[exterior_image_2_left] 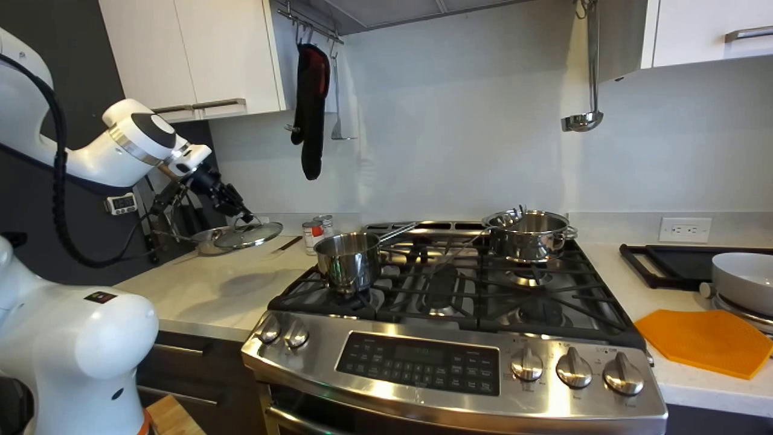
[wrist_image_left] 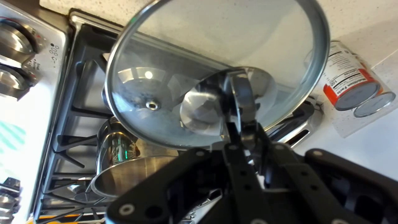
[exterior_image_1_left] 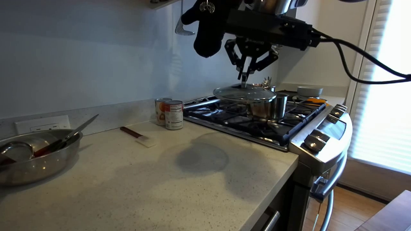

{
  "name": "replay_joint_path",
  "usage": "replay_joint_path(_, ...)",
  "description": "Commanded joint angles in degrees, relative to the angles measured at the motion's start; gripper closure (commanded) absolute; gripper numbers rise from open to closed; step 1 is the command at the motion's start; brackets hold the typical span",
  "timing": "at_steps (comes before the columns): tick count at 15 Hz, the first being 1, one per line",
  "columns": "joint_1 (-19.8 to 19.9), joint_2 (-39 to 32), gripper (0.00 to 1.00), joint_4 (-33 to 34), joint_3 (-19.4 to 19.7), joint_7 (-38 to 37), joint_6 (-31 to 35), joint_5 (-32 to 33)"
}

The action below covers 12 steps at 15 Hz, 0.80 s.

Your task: Put the lid on the pot

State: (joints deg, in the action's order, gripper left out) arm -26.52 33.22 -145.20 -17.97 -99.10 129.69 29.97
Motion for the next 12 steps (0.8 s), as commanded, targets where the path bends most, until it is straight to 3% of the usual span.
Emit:
replay_joint_path(1, 5.2, 2.1, 0.96, -0.7, -2.8, 2.7, 2.4, -3.0)
replay_joint_path(12, 16.0, 9.0, 0.96, -5.2, 1.6, 10.5, 7.0, -8.1)
